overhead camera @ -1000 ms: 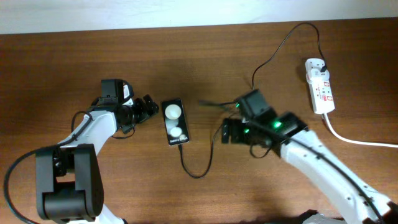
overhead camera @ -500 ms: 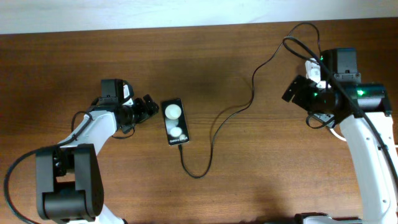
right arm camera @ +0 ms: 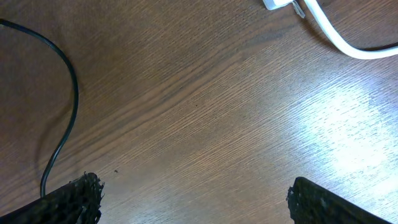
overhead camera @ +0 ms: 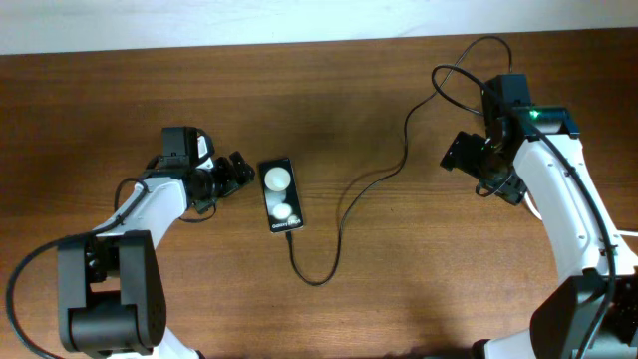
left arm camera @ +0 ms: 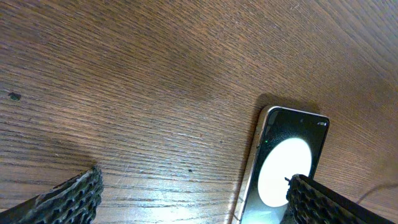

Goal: Plug charger to phone and switch on socket
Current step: 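Move the right gripper to the white power strip's switch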

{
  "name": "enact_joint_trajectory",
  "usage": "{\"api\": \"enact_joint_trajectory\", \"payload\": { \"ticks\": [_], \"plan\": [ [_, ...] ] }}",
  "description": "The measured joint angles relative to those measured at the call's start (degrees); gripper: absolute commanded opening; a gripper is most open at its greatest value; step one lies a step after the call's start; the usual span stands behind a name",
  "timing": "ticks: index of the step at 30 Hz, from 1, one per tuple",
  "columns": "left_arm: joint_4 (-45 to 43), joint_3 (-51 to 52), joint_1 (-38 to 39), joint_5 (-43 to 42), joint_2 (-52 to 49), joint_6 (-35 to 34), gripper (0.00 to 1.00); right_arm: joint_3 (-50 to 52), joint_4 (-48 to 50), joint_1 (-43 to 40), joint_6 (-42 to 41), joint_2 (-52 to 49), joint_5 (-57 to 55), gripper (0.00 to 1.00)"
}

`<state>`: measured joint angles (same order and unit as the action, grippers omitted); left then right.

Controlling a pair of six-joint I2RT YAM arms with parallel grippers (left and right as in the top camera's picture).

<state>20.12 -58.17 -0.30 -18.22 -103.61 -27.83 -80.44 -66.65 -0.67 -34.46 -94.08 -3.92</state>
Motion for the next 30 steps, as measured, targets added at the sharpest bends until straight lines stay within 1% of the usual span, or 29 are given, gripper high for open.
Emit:
{"api": "enact_joint_trajectory", "payload": {
  "ticks": [5,10,16,19,21,24,26,30],
  "plan": [
    [0.00,0.00,0.00,0.00,0.00,0.00,0.99,0.00,0.00,0.00,-0.04,0.00,0.17,0.99],
    [0.00,0.00,0.00,0.00,0.00,0.00,0.99,0.00,3.65,0.00,0.00,0.00,0.31,0.99],
    [0.00,0.00,0.00,0.00,0.00,0.00,0.99,0.00,5.27,-0.81,0.00,0.00,-5.11,0.99],
    [0.00,0.00,0.00,0.00,0.00,0.00,0.99,0.00,5.46,-6.25,-0.04,0.00,-5.31,0.99],
    [0.00,0.00,0.00,0.00,0.00,0.00,0.99,0.00,6.32,-11.43,-0.02,0.00,-5.53,0.99],
    [0.00,0.00,0.00,0.00,0.00,0.00,0.99,0.00,8.04,-15.58,0.02,-0.07,-5.68,0.99],
    [0.00,0.00,0.00,0.00,0.00,0.00,0.99,0.00,9.79,-19.43,0.00,-1.84,-5.70,0.99],
    [0.00,0.00,0.00,0.00,0.00,0.00,0.99,0.00,12.57,-22.08,0.00,-7.61,-5.70,0.99]
  ]
}}
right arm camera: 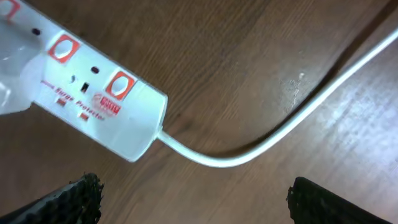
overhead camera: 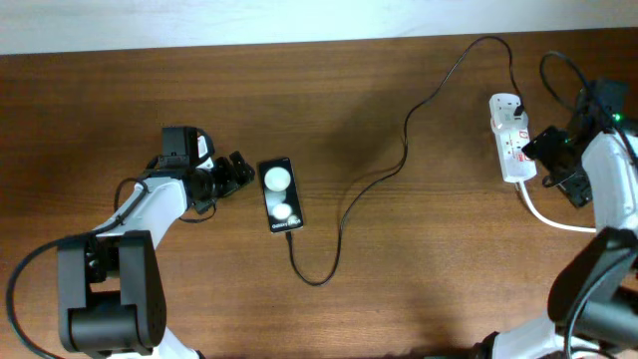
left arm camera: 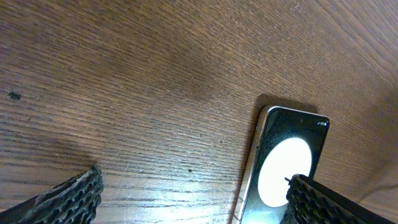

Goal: Plug charger to phone and switch on socket
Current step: 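Move the right gripper to the white power strip's switch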

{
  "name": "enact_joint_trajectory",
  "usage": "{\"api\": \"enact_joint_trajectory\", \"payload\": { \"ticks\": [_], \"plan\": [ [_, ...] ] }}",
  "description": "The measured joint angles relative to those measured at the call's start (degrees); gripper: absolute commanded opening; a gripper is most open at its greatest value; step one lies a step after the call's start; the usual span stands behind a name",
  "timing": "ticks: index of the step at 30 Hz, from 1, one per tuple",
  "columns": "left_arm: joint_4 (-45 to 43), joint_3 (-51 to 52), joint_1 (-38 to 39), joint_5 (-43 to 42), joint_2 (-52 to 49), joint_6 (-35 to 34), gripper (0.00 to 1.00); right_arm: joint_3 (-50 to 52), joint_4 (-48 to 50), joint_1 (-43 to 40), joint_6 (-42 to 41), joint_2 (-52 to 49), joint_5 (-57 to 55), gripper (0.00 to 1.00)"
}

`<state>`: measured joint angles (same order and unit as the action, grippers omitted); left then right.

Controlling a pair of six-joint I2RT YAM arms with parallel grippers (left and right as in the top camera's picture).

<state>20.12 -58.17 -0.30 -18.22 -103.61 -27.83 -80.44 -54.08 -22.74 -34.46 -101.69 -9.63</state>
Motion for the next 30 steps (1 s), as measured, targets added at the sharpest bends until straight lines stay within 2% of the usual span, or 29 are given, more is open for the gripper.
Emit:
{"api": "enact_joint_trajectory", "payload": {
  "ticks": [11,20,30],
  "plan": [
    [0.00,0.00,0.00,0.00,0.00,0.00,0.99,0.00,15.89,0.00,-0.02,-11.89,-0.46,0.99],
    [0.00,0.00,0.00,0.00,0.00,0.00,0.99,0.07,25.33,0.00,-0.02,-13.68,-0.46,0.99],
    [0.00,0.00,0.00,0.00,0.00,0.00,0.99,0.07,29.46,0.00,-0.04,-17.22,-0.63,0.99]
  ]
}}
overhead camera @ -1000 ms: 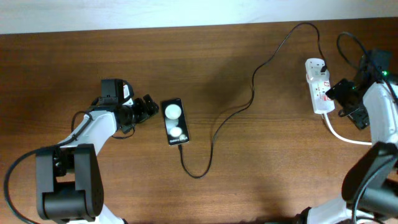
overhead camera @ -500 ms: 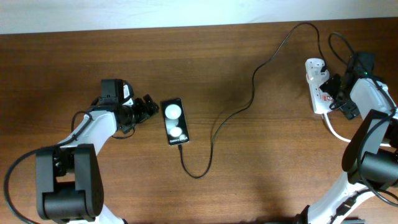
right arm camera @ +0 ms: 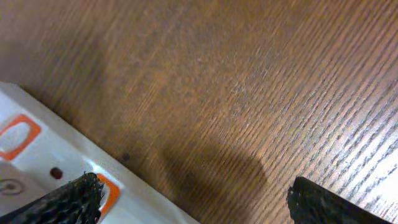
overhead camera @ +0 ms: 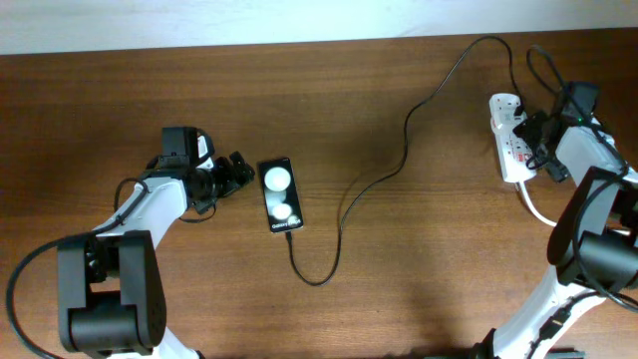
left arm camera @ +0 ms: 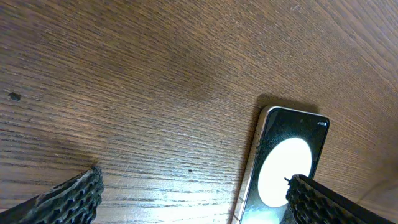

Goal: Plug charger to phone and switch on socket
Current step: 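Move the right gripper to the white power strip's switch, then press the orange switch beside the charger with the right gripper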

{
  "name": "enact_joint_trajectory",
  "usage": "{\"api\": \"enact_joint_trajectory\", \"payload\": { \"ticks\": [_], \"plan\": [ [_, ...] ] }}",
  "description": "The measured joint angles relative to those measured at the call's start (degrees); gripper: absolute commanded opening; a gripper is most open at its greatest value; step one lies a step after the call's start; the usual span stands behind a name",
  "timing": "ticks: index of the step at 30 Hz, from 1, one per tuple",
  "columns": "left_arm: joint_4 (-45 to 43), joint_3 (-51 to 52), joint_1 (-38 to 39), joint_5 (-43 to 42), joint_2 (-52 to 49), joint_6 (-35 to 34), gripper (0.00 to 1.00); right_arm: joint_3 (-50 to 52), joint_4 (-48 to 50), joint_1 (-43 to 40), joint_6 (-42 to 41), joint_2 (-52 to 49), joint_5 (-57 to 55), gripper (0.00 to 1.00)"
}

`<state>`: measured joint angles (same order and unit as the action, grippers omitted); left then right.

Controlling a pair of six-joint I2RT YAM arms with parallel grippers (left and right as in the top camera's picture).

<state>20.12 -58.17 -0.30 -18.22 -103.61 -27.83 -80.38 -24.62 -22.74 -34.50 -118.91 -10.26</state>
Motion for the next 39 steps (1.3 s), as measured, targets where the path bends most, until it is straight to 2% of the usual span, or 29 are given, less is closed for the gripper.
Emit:
{"api": "enact_joint_trajectory", "payload": {
  "ticks": [22,39],
  "plan": [
    [0.00,0.00,0.00,0.00,0.00,0.00,0.99,-0.46,-1.29,-0.96,0.04,0.02,5.70,0.99],
    [0.00,0.00,0.00,0.00,0.00,0.00,0.99,-0.83,-3.96,-0.94,0.57,0.24,4.28,0.99]
  ]
}}
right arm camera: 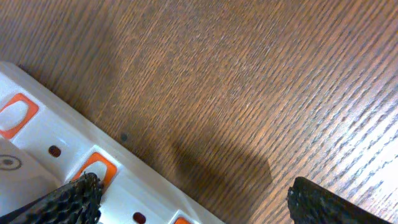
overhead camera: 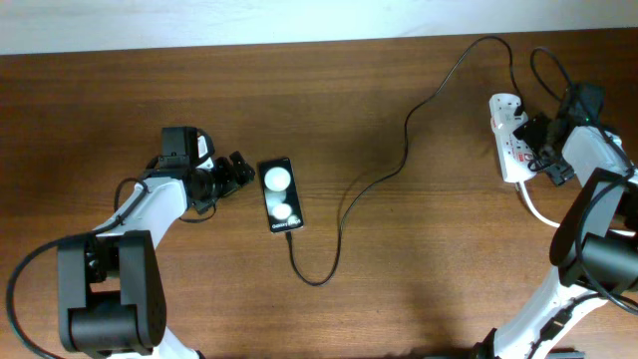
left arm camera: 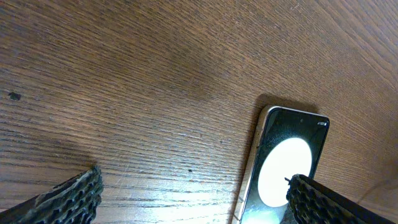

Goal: Plug charger to phone and switch on socket
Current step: 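Press the orange switch beside the charger with the right gripper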

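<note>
The black phone (overhead camera: 280, 195) lies face up on the wooden table, and the left wrist view catches its upper end (left arm camera: 287, 163). A black charger cable (overhead camera: 404, 150) runs from the phone's near edge, loops, and leads to the white power strip (overhead camera: 508, 150) at the far right. My left gripper (overhead camera: 242, 172) stands open just left of the phone, one fingertip (left arm camera: 329, 200) over its screen. My right gripper (overhead camera: 539, 147) is open at the strip's right side. In the right wrist view its left fingertip (right arm camera: 71, 200) sits at an orange switch (right arm camera: 102, 167) on the strip (right arm camera: 56, 134).
The strip's white mains cord (overhead camera: 538, 214) trails toward the near right. More black leads loop above the right arm (overhead camera: 548, 60). The pale back edge of the table (overhead camera: 299, 20) runs along the top.
My right gripper has shifted slightly along the power strip; more of the strip shows in the wrist view and the left fingertip now sits at an orange switch. The left arm and phone are unchanged.
My right gripper was first over bare table left of the strip, with the arm covering it. Then it was beside the strip's near end, then at its far half, and now it is against a switch. The left gripper stayed open beside the phone throughout.
</note>
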{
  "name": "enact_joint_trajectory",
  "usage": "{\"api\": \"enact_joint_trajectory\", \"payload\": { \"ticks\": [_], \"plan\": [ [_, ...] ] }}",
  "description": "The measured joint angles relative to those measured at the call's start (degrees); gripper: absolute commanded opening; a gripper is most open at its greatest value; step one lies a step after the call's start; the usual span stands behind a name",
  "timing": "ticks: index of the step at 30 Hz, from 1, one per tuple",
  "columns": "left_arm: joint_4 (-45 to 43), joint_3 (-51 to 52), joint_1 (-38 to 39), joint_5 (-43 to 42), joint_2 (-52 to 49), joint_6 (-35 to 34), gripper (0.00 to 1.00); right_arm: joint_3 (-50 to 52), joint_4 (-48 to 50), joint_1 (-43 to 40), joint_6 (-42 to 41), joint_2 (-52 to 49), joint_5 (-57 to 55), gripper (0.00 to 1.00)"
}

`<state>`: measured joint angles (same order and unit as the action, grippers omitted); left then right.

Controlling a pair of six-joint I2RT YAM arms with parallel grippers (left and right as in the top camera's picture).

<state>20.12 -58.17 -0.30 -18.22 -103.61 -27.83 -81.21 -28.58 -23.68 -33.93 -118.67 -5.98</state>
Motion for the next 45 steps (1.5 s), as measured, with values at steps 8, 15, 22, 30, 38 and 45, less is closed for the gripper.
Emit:
{"api": "enact_joint_trajectory", "payload": {
  "ticks": [8,15,22,30,38,45],
  "plan": [
    [0.00,0.00,0.00,0.00,0.00,0.00,0.99,0.44,3.04,0.09,1.22,0.00,1.73,0.99],
    [0.00,0.00,0.00,0.00,0.00,0.00,0.99,0.31,0.96,-0.07,2.51,0.11,3.54,0.99],
    [0.00,0.00,0.00,0.00,0.00,0.00,0.99,0.09,-1.07,0.07,2.75,0.24,5.27,0.99],
    [0.00,0.00,0.00,0.00,0.00,0.00,0.99,0.13,-0.76,-3.91,4.44,0.22,6.43,0.99],
    [0.00,0.00,0.00,0.00,0.00,0.00,0.99,0.72,2.21,-6.12,4.63,0.07,11.67,0.99],
    [0.00,0.00,0.00,0.00,0.00,0.00,0.99,0.72,3.54,-3.82,4.63,-0.02,11.23,0.99]
  ]
}}
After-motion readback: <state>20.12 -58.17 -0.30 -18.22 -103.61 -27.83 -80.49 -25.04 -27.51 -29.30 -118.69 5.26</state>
